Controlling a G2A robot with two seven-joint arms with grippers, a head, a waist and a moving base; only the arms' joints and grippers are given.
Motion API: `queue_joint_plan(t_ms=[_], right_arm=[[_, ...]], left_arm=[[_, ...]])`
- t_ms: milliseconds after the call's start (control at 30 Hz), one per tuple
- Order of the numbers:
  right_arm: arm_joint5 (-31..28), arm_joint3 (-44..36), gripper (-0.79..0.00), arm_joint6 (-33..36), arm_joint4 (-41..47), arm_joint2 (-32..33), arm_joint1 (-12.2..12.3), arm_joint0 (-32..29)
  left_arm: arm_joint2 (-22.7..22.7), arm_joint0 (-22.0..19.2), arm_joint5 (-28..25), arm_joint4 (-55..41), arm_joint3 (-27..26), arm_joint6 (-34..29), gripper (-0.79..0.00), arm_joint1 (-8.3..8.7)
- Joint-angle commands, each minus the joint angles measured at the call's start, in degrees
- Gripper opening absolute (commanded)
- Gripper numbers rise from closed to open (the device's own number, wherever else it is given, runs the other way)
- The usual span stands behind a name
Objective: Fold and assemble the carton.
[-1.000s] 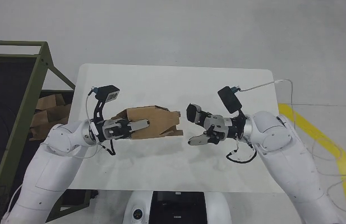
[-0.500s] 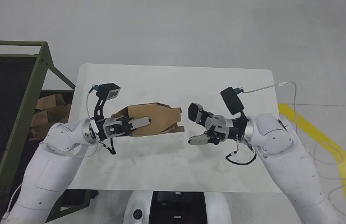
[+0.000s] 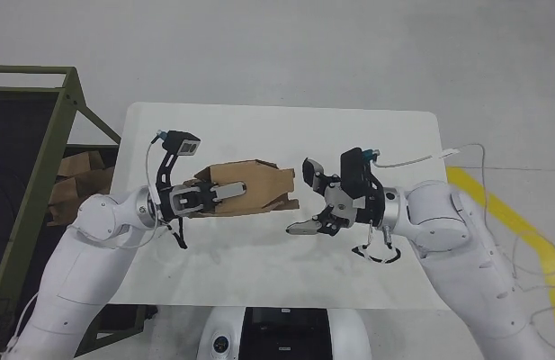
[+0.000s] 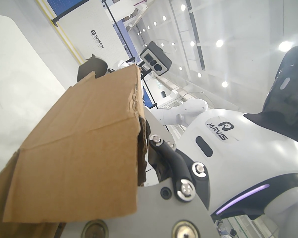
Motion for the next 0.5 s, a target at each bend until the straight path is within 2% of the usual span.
queue_joint_plan(t_ms=[0, 333, 467], right_arm=[[0.3, -0.5, 0.000, -0.7, -1.5, -0.2, 0.0, -0.2], [1.8, -1.1, 0.000, -2.6, -6.0, -0.4, 0.2, -0.3], [2.0, -0.6, 0.000, -3.2, -5.2, -0.4, 0.3, -0.4]], left_arm=[[0.3, -0.5, 1.9, 0.0, 0.3, -0.4, -0.785, -0.01], [1.4, -3.1, 10.9, -0.1, 0.8, -2.7, -0.785, -0.01], [1.3, -3.2, 11.1, 0.1, 0.8, -2.5, -0.785, 0.00]])
